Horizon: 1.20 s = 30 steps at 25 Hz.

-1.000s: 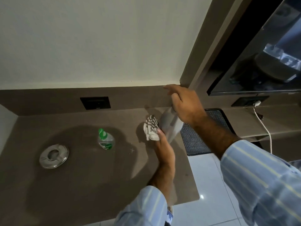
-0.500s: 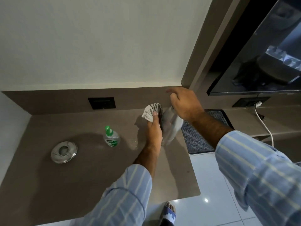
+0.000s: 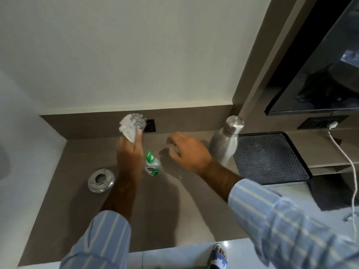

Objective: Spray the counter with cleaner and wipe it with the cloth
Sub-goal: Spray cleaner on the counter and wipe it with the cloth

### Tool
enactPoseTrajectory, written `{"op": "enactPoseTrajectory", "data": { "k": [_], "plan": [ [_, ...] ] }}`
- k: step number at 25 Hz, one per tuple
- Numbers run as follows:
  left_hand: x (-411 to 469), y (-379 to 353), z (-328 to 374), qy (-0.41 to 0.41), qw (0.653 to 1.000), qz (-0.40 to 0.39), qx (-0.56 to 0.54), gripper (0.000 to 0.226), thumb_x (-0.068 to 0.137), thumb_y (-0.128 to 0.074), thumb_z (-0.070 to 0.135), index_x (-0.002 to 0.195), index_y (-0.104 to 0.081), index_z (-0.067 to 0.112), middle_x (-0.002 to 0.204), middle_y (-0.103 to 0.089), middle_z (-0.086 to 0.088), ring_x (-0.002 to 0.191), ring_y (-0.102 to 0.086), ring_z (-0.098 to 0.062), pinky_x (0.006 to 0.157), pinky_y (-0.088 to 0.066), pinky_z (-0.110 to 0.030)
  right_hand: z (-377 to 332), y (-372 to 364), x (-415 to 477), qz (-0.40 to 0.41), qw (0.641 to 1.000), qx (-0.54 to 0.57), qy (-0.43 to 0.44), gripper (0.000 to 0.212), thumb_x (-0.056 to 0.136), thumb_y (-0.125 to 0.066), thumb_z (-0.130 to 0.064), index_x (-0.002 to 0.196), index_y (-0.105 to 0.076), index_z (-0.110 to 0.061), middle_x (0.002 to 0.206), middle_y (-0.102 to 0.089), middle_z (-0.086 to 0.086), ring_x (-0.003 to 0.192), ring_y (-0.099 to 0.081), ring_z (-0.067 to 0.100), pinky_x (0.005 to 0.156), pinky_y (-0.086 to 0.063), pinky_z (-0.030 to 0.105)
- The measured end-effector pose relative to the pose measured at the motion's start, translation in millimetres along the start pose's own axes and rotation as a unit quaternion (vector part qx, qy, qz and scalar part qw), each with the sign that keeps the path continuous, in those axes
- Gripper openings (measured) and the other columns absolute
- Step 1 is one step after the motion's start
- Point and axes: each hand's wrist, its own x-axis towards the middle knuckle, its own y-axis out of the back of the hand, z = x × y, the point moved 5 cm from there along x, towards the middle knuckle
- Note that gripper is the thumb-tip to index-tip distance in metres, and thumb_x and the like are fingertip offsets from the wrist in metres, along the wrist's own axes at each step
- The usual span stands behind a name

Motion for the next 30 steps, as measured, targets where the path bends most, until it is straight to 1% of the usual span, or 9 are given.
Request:
{"op": "enactPoseTrajectory", "data": {
  "k": [2,5,10,15,19,22,24,28,30],
  "plan": [
    [-10,-8,-24,-0.048,0.988,-0.072,0.126,0.054,0.098,-0.047,0.049,0.124,-0.067,0.006,0.117,-0.071,-0.018,0.104,-0.069,-0.034,0.089,-0.057,-0.045,13,-60,10,-0.097,0.986,0.076,-0.109,0.048,0.095,-0.065,-0.031,0.137,-0.057,-0.010,0.136,-0.064,0.013,0.123,-0.062,0.030,0.103,-0.050,0.037],
    [-32,-24,-46,-0.173,0.934,-0.190,0.249,0.053,0.096,-0.053,0.042,0.131,-0.064,0.004,0.135,-0.063,-0.019,0.122,-0.061,-0.038,0.105,-0.047,-0.048,7,-120,24,-0.120,0.972,0.176,-0.100,0.054,0.090,-0.072,-0.019,0.137,-0.057,0.002,0.144,-0.059,0.022,0.135,-0.055,0.030,0.114,-0.033,0.025],
    [-34,-7,-66,-0.241,0.919,-0.240,0.198,0.059,0.096,-0.060,0.025,0.151,-0.040,0.016,0.159,-0.041,-0.013,0.144,-0.044,-0.034,0.118,-0.037,-0.048,8,-149,35,-0.089,0.939,0.314,-0.109,0.039,0.091,-0.066,-0.013,0.129,-0.064,-0.004,0.137,-0.064,0.015,0.128,-0.061,0.020,0.111,-0.043,0.025],
    [-37,28,-81,-0.111,0.954,-0.266,0.079,0.053,0.098,-0.049,0.022,0.146,-0.047,0.001,0.153,-0.048,-0.019,0.136,-0.050,-0.025,0.115,-0.041,-0.041,16,-129,34,-0.102,0.955,0.228,-0.160,0.053,0.088,-0.076,-0.028,0.135,-0.061,-0.008,0.132,-0.069,0.017,0.121,-0.064,0.032,0.102,-0.049,0.037],
    [-22,42,-63,0.060,0.991,-0.121,0.028,0.028,0.100,-0.052,0.036,0.108,-0.070,0.017,0.095,-0.075,0.002,0.073,-0.066,0.005,0.064,-0.053,-0.018,4,-101,36,-0.146,0.929,0.304,-0.153,0.053,0.088,-0.077,-0.032,0.134,-0.060,-0.013,0.130,-0.070,0.011,0.114,-0.066,0.025,0.105,-0.052,0.045],
    [-8,23,-32,0.198,0.952,-0.123,-0.200,0.031,0.099,-0.055,0.045,0.113,-0.070,0.022,0.100,-0.080,0.002,0.089,-0.078,-0.010,0.076,-0.062,-0.027,-16,-88,37,-0.222,0.918,0.314,-0.100,0.065,0.088,-0.077,-0.030,0.146,-0.049,-0.017,0.136,-0.067,0.004,0.117,-0.065,0.019,0.102,-0.054,0.034],
    [0,14,-12,0.179,0.950,-0.162,-0.197,0.025,0.092,-0.069,0.036,0.113,-0.071,0.023,0.106,-0.080,-0.004,0.096,-0.078,-0.021,0.084,-0.063,-0.039,-21,-81,35,-0.254,0.877,0.394,-0.106,0.070,0.091,-0.074,-0.026,0.150,-0.039,-0.021,0.126,-0.069,-0.004,0.114,-0.068,0.015,0.092,-0.058,0.026],
    [24,15,-2,0.192,0.942,-0.080,-0.263,0.021,0.090,-0.073,0.017,0.111,-0.072,0.014,0.105,-0.079,-0.010,0.094,-0.077,-0.028,0.092,-0.060,-0.053,-33,-82,29,-0.170,0.670,0.691,-0.212,0.061,0.099,-0.063,-0.023,0.153,-0.037,-0.014,0.125,-0.069,0.013,0.103,-0.073,0.025,0.089,-0.061,0.041],
    [33,15,-3,0.219,0.940,-0.034,-0.258,0.006,0.087,-0.075,0.031,0.091,-0.074,0.029,0.089,-0.080,0.001,0.081,-0.079,-0.020,0.085,-0.063,-0.052,-35,-85,31,-0.089,0.644,0.720,-0.242,0.063,0.094,-0.070,-0.027,0.149,-0.044,-0.009,0.119,-0.071,0.014,0.088,-0.076,0.023,0.074,-0.064,0.036]
  ]
}}
